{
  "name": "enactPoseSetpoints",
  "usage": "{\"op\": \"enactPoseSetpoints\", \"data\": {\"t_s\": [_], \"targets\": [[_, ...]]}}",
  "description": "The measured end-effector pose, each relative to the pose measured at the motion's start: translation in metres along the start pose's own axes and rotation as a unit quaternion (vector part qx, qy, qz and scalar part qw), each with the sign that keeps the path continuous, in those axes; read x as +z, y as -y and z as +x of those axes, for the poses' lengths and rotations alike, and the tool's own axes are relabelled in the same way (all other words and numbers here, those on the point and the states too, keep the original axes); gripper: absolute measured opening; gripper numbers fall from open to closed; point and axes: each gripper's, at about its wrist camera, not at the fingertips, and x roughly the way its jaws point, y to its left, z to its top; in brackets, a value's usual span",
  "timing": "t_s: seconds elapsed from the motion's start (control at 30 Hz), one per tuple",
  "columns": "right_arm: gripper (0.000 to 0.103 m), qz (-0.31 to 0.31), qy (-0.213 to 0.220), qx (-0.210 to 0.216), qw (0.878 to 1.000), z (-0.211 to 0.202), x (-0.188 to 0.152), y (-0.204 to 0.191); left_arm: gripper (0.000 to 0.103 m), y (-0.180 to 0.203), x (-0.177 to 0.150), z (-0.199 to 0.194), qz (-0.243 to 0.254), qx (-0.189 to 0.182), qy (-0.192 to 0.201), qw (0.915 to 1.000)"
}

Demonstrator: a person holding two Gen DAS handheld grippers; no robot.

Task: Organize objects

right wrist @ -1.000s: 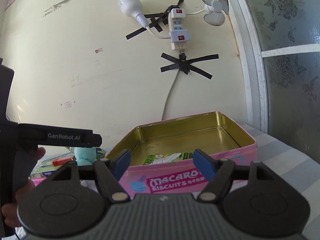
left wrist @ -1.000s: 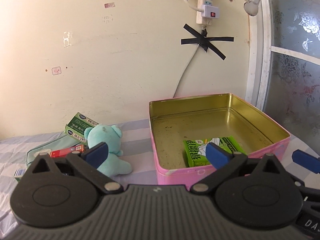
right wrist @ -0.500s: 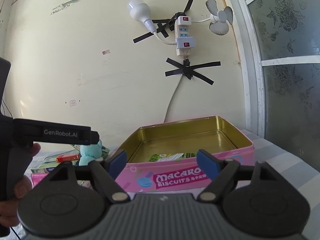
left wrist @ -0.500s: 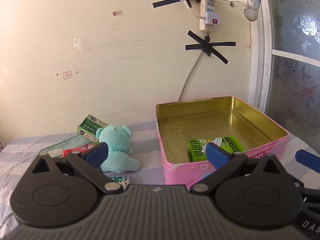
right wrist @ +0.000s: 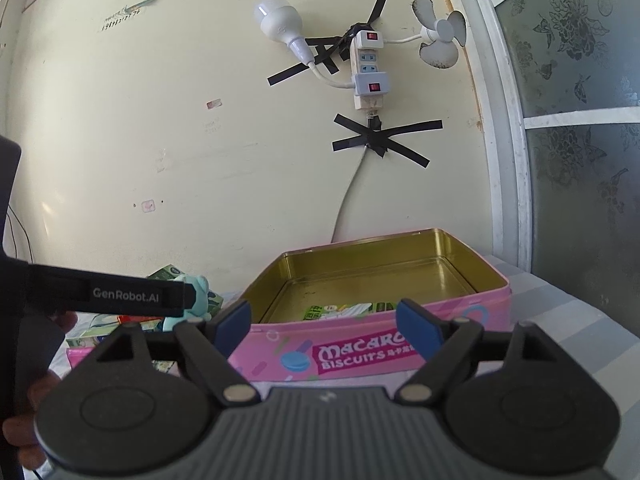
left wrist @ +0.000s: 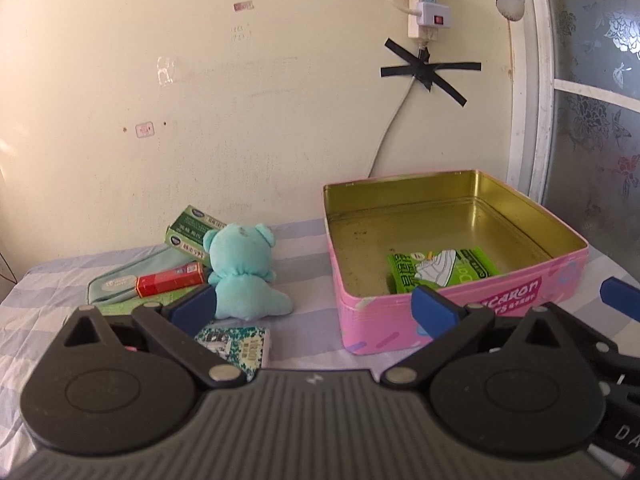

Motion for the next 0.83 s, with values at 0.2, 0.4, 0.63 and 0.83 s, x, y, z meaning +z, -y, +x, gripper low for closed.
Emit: {"op": "enactPoseSetpoints", "data": {"t_s": [0.2, 0.4, 0.63, 0.83], "targets": [[0.083, -0.002, -0.014, 0.0, 1.0, 0.005, -0.006, -0.004, 0.103, -0.002, -0.009, 0.008, -0.007, -0.006, -0.035, 0.9993], [0.083, 0.0, -0.023, -0.001, 1.0, 0.008, -0.01, -0.003, 0.103, -0.006, -0.015, 0.011, -0.015, -0.005, -0.051, 0.9986], [0.083, 0.0, -0.029, 0.001, 1.0, 0.01, -0.013, -0.004, 0.103, -0.007, -0.017, 0.015, -0.02, -0.003, -0.062, 0.9979], [0.083, 0.002, -0.032, 0.0, 0.999, 0.012, -0.014, -0.003, 0.103, -0.006, -0.018, 0.011, -0.016, -0.001, -0.044, 0.9989]]}}
